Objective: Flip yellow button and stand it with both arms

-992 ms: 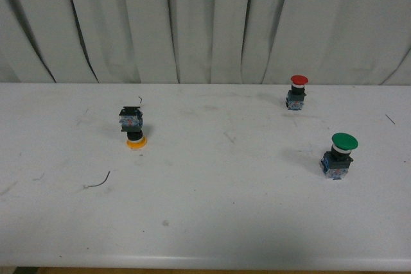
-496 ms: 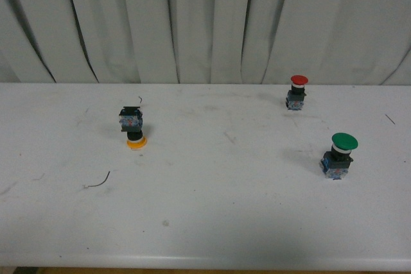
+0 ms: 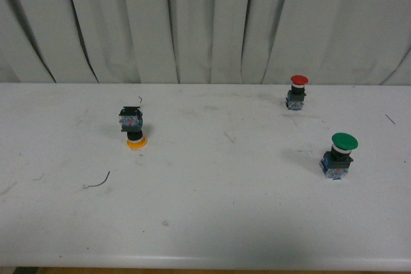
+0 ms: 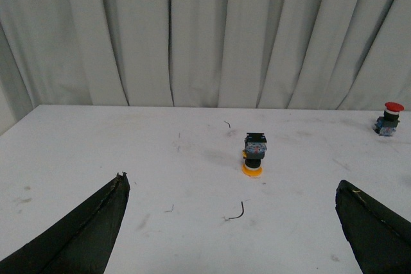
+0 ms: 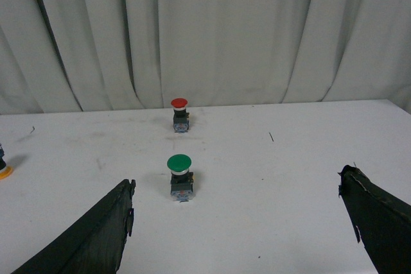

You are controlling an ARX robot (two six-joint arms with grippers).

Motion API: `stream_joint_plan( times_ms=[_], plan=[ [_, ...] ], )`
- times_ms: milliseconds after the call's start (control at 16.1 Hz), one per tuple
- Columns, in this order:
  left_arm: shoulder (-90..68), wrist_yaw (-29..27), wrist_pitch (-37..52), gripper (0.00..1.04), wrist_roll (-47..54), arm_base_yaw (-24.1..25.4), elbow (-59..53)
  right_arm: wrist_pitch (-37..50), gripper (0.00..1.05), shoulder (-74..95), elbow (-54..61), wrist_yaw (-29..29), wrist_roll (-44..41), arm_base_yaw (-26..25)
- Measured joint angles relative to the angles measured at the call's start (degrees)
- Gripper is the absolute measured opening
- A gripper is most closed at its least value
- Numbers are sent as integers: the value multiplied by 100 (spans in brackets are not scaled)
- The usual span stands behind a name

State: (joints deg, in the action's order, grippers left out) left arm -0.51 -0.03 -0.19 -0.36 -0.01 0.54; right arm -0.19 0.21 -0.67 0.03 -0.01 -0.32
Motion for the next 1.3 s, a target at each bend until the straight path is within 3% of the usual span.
stream_joint_plan(
  times_ms=[744, 806, 868, 992, 1054, 1115, 1301],
  plan=[
    [0, 0, 0, 98, 2, 0, 0, 0, 98, 0, 0, 0, 0, 0],
    [-92, -485, -470, 98, -190, -170, 125, 0, 98, 0, 0, -2, 0, 0],
    [-708, -1589, -1106, 98, -734, -734, 487, -2, 98, 0, 0, 7, -2, 0],
    [-890, -1956, -1088, 98, -944, -887, 595, 2, 98, 0, 0, -4, 0, 0],
    [-911, -2267, -1054, 98, -1150, -850, 678, 0, 98, 0, 0, 0, 0, 0],
    [-975, -2225, -726, 98, -1279, -584, 772, -2, 98, 2, 0, -2, 0, 0],
    [-2562, -1401, 883, 98, -1316, 188, 970, 0, 98, 0, 0, -2, 0, 9]
  ],
)
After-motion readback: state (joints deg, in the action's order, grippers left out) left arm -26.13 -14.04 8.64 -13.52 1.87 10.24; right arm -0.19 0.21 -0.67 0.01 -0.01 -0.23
